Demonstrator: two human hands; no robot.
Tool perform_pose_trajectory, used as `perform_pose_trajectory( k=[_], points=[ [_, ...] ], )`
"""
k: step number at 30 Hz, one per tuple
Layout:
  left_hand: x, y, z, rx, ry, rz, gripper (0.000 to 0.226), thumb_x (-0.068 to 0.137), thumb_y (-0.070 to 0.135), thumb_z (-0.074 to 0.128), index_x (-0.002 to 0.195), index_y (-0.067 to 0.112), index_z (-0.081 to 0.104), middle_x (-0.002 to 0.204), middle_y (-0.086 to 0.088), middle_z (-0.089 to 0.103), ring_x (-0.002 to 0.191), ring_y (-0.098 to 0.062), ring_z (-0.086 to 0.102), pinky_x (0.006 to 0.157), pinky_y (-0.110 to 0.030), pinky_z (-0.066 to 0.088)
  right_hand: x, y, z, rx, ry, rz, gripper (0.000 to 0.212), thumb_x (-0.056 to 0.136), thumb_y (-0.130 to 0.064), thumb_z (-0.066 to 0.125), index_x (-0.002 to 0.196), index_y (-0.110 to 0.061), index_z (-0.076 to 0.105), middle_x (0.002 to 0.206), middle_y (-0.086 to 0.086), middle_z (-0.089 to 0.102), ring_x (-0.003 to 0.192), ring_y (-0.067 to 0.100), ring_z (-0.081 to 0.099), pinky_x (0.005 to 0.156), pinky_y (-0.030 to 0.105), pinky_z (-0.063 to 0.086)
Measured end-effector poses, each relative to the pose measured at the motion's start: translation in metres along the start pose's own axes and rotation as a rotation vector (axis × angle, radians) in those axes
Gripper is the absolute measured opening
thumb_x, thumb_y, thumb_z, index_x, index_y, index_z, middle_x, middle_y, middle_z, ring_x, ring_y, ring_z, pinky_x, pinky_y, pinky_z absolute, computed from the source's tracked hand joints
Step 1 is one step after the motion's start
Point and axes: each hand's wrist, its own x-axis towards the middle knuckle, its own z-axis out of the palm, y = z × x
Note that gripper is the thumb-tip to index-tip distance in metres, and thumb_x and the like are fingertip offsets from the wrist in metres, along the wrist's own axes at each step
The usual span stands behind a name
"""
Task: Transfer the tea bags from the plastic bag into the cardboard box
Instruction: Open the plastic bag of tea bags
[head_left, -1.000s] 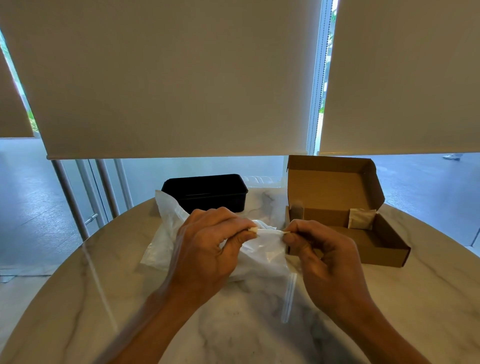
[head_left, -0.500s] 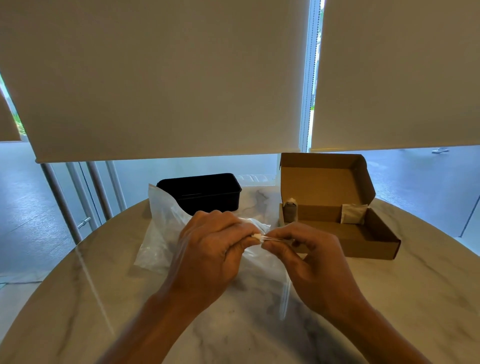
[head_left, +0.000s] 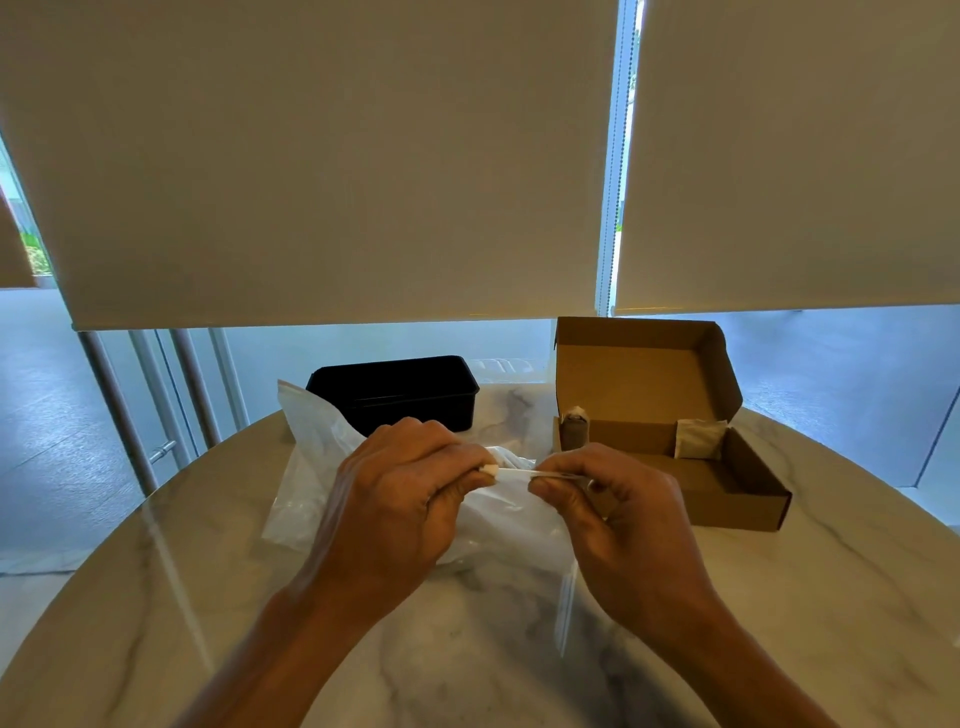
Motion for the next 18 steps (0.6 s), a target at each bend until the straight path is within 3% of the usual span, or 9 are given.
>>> perform_pose_trajectory(
  k=[4, 9, 12, 15, 18],
  points=[
    [-0.001, -0.005, -0.004, 0.001, -0.015, -0.034, 0.017, 0.090, 0.034, 0.053, 0.100, 0.024, 0.061, 0.084, -0.001, 0.066, 0.079, -0.014, 0.057, 0.071, -0.037, 0.052, 0.001, 0.000, -0.002, -0.002, 0.002, 0.001, 0.019, 0.077, -0.047, 0.054, 0.084, -0.033, 0.065, 0.079, -0.030, 0.060, 0.085, -0.008, 0.060, 0.071, 0.002, 0.044],
    [-0.001, -0.001, -0.001, 0.015, -0.017, -0.048, 0.019, 0.088, 0.032, 0.055, 0.095, 0.019, 0.067, 0.082, 0.000, 0.065, 0.077, -0.016, 0.057, 0.066, -0.039, 0.051, 0.004, 0.002, -0.011, -0.028, -0.155, 0.146, 0.010, 0.079, -0.042, 0.056, 0.087, -0.039, 0.062, 0.084, -0.025, 0.063, 0.091, -0.008, 0.058, 0.073, 0.004, 0.046],
    [0.001, 0.004, 0.000, 0.035, -0.030, -0.002, 0.013, 0.090, 0.034, 0.051, 0.098, 0.026, 0.057, 0.080, 0.001, 0.064, 0.077, -0.012, 0.054, 0.067, -0.035, 0.049, 0.005, 0.001, -0.017, -0.066, -0.234, 0.192, 0.026, 0.077, -0.046, 0.059, 0.102, -0.049, 0.052, 0.098, -0.029, 0.059, 0.096, -0.009, 0.056, 0.081, 0.009, 0.049],
    [0.002, 0.008, 0.001, 0.043, -0.039, 0.042, 0.014, 0.092, 0.035, 0.050, 0.098, 0.025, 0.057, 0.081, 0.001, 0.064, 0.077, -0.011, 0.052, 0.067, -0.033, 0.046, 0.005, -0.005, -0.018, -0.144, -0.300, 0.173, 0.033, 0.074, -0.051, 0.062, 0.102, -0.056, 0.046, 0.099, -0.038, 0.049, 0.100, -0.010, 0.050, 0.088, 0.011, 0.043],
    [0.003, 0.011, 0.004, 0.080, -0.042, 0.082, 0.019, 0.095, 0.039, 0.044, 0.099, 0.024, 0.056, 0.081, -0.001, 0.066, 0.078, -0.009, 0.051, 0.069, -0.029, 0.045, 0.004, -0.008, -0.014, -0.224, -0.302, 0.100, 0.019, 0.081, -0.043, 0.065, 0.097, -0.050, 0.057, 0.091, -0.039, 0.048, 0.098, -0.011, 0.050, 0.083, 0.006, 0.037]
  ],
)
